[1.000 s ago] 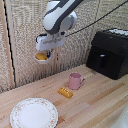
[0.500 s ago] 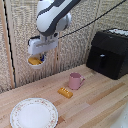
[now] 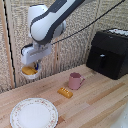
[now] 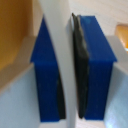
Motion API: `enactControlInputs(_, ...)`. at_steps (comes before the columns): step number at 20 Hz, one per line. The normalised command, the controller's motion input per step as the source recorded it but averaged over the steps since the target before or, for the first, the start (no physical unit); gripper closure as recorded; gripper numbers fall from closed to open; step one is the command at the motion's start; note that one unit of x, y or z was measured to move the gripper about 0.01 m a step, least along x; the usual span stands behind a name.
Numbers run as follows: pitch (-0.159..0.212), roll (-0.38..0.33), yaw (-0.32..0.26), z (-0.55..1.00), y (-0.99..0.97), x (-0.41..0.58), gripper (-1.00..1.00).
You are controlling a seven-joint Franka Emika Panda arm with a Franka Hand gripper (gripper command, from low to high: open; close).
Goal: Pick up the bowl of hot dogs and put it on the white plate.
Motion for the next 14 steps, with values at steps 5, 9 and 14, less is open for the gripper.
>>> enactControlInputs(5,0.017,0.018,0.124,-0.44,0.33,-0.293,1.0)
enactControlInputs(9,0.027,0.004,0.115,-0.51,0.26,-0.242,1.0)
enactControlInputs(14,0.016,-0.04,0.086,-0.51,0.14,-0.209,1.0)
